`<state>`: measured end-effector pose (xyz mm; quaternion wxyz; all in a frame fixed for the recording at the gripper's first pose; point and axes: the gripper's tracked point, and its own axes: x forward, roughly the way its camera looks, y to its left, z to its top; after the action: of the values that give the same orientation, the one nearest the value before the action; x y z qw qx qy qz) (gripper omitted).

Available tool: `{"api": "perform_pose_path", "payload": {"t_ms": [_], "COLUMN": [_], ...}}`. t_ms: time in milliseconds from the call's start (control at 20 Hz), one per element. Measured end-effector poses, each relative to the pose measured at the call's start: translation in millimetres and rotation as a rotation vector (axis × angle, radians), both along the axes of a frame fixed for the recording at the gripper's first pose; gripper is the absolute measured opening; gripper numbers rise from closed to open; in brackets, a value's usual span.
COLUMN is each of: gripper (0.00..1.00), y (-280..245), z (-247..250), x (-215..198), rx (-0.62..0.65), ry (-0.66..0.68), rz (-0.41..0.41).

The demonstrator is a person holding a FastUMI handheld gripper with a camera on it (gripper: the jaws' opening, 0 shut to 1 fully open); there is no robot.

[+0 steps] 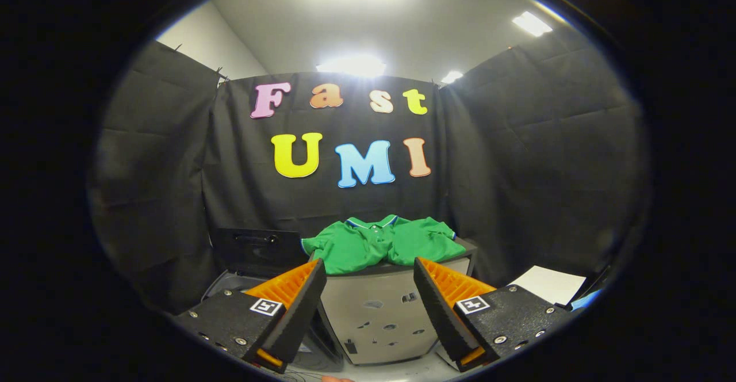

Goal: Put the clothes into the washing machine and then close the washing machine lid.

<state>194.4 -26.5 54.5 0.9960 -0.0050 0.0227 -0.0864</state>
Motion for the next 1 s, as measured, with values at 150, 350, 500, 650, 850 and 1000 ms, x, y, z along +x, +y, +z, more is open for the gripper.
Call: {"api": "perform_pose_path", "payload": {"t_ms": [150,350,500,650,850,1000], "gripper": [0.94,0.94,0.94,0.95,0.94,0.94], "y": [-20,-34,-47,-52,-72,-72], "z": [3,6,4,1,-32,-55], "x": [51,118,166,213,264,287], "rx": [-0.001,0.000,0.008,0.006,-0.010,-0.018], "ry": [0.026,0.062,0.097,0.149,0.316,0.439], "rz": [-0.029,-0.009,0.005,0.036,0.020,0.046]}}
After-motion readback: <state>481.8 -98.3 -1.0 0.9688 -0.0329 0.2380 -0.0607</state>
